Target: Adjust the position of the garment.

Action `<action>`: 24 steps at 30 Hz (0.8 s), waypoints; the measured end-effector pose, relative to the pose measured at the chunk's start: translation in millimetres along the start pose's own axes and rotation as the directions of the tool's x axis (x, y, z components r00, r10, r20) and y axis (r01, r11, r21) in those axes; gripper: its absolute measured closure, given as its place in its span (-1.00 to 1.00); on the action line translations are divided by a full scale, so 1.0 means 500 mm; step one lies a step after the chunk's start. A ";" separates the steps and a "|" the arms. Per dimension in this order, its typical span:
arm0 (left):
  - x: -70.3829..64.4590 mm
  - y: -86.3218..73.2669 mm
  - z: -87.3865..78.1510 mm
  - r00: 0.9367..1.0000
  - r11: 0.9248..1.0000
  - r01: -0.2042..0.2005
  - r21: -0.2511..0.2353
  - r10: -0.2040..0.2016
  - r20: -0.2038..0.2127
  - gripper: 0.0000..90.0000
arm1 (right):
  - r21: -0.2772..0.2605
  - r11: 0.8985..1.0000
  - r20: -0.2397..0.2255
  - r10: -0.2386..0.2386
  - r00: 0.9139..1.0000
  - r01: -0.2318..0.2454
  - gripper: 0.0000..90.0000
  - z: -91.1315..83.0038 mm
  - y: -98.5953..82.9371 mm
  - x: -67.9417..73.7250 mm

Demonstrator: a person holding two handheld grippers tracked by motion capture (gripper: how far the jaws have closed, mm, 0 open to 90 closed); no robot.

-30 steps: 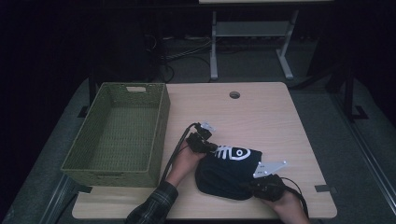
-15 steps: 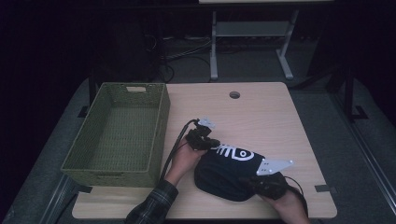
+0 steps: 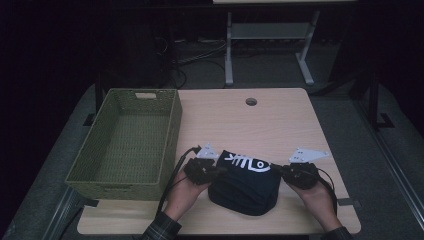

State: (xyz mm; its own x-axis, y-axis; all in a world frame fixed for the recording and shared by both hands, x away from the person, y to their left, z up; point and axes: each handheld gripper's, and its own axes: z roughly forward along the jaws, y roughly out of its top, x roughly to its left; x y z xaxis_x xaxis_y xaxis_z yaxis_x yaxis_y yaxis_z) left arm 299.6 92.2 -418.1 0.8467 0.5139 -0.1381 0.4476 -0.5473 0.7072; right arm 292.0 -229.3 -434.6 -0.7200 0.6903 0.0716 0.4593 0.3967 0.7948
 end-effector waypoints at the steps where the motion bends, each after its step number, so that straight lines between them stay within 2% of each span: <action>1: -0.002 -0.007 0.004 1.000 1.000 -0.006 0.015 0.006 0.001 1.00 | 0.007 1.000 0.006 0.004 1.000 -0.004 1.00 0.003 -0.002 -0.004; 5: -0.003 -0.023 0.029 1.000 0.998 0.009 0.066 -0.009 0.000 1.00 | 0.059 0.998 0.037 0.004 0.999 -0.006 1.00 0.017 -0.015 -0.016; 11: 0.001 -0.028 0.049 1.000 0.993 -0.009 0.122 0.010 -0.001 1.00 | 0.141 0.990 0.035 0.016 0.999 -0.021 1.00 0.050 -0.036 -0.020; 13: 0.005 -0.027 0.051 1.000 0.991 -0.015 0.131 0.016 -0.003 1.00 | 0.142 0.990 0.035 0.018 0.999 -0.023 1.00 0.051 -0.037 -0.020; 14: 0.007 -0.027 0.052 1.000 0.991 -0.010 0.131 0.012 -0.015 1.00 | 0.145 0.989 0.035 0.019 0.999 -0.024 1.00 0.051 -0.037 -0.018; 15: 0.011 -0.027 0.053 0.999 0.990 -0.023 0.141 0.028 -0.032 1.00 | 0.142 0.990 0.033 0.019 0.999 -0.024 1.00 0.052 -0.039 -0.018; 17: 0.019 -0.026 0.053 0.999 0.990 -0.014 0.138 0.021 -0.048 1.00 | 0.138 0.990 0.022 0.023 0.999 -0.025 1.00 0.051 -0.043 -0.012; 21: 0.022 -0.023 0.054 0.996 0.989 -0.034 0.147 0.047 -0.082 1.00 | 0.136 0.990 0.016 0.020 1.000 -0.022 1.00 0.047 -0.048 0.000; 24: 0.022 -0.023 0.053 0.996 0.990 -0.020 0.142 0.032 -0.079 1.00 | 0.134 0.991 0.014 0.018 1.000 -0.020 1.00 0.045 -0.050 0.003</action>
State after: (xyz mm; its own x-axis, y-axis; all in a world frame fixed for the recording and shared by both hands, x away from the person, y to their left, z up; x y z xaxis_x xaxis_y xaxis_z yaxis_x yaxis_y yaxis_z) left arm 311.3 86.4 -446.0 0.8352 0.5466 -0.0608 0.4665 -0.6457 0.6045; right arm 291.1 -224.5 -467.7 -0.7043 0.7056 0.0778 0.5388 0.4601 0.7057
